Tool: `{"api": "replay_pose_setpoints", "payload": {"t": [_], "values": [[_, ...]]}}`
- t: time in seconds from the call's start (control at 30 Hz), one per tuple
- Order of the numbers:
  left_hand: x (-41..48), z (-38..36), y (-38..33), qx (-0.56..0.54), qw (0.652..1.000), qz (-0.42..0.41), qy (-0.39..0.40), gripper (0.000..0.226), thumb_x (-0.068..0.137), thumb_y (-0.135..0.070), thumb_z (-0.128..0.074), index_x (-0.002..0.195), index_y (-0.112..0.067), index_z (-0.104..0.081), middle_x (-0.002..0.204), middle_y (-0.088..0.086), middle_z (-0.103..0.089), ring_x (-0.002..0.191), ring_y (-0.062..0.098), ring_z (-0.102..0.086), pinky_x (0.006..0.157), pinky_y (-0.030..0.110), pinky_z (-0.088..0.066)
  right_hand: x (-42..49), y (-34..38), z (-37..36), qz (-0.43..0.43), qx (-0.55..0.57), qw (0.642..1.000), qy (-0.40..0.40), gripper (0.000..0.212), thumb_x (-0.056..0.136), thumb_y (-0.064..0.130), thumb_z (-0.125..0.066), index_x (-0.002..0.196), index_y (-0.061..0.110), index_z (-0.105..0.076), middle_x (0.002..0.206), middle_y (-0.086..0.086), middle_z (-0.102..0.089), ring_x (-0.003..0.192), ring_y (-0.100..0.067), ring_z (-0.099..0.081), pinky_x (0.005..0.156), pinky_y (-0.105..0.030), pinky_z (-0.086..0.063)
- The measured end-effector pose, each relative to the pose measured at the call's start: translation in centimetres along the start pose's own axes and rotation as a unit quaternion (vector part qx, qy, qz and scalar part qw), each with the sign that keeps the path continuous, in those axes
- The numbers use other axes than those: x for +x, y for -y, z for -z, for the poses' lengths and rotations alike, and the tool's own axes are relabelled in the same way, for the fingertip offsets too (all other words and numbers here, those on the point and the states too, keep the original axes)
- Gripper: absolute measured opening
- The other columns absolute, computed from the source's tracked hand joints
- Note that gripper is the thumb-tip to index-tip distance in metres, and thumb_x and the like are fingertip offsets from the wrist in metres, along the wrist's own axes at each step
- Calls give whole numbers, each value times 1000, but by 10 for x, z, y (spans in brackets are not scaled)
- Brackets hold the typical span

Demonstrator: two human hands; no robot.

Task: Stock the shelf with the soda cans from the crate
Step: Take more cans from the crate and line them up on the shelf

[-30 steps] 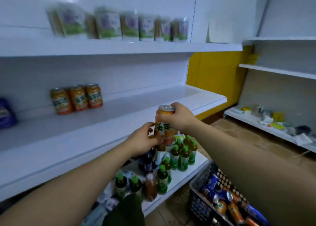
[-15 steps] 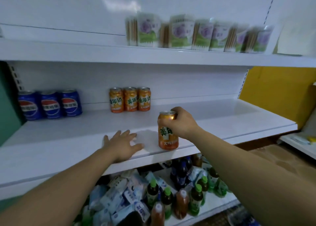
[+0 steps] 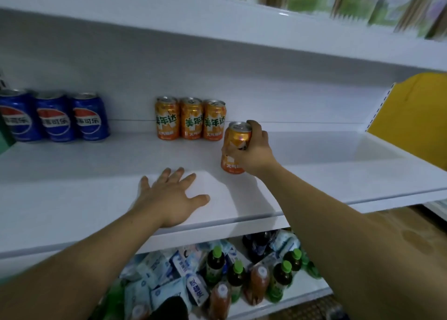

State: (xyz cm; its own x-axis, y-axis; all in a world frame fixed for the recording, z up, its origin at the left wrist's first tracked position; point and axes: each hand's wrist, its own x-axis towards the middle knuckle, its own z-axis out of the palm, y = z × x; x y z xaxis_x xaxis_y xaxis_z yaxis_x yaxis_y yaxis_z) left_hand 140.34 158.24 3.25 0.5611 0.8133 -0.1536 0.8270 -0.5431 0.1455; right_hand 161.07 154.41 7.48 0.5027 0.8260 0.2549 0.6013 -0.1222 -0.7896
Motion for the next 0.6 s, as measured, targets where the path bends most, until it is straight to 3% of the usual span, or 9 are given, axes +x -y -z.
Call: {"api": "replay_pose_setpoints", "payload": {"t": [0.17, 0.37, 0.6], "values": [[2, -2, 1, -1, 1000, -2, 4, 80, 83, -80, -19, 151, -43, 1, 160, -15, 11, 147, 12, 11, 116, 55, 6, 43, -13, -6, -16, -40, 999, -19, 89, 82, 32, -75, 150, 23, -18, 138, -10, -35, 125, -31, -46, 100, -41, -44], [1, -3, 1, -4, 1000, -4, 1, 79, 83, -80, -18, 150, -43, 3, 159, -16, 13, 147, 11, 14, 116, 55, 8, 82, -23, -20, -1, -20, 998, -53, 73, 79, 34, -74, 138, 15, -35, 127, -9, -56, 112, -29, -57, 92, -42, -50], [-1, -2, 1, -5, 1000, -3, 6, 78, 83, -79, -17, 149, -44, 5, 158, -17, 16, 146, 9, 17, 116, 54, 10, 115, -30, -33, -6, -40, 996, -81, 67, 85, 30, -68, 140, 13, -33, 133, -13, -48, 116, -35, -54, 90, -42, -46]]}}
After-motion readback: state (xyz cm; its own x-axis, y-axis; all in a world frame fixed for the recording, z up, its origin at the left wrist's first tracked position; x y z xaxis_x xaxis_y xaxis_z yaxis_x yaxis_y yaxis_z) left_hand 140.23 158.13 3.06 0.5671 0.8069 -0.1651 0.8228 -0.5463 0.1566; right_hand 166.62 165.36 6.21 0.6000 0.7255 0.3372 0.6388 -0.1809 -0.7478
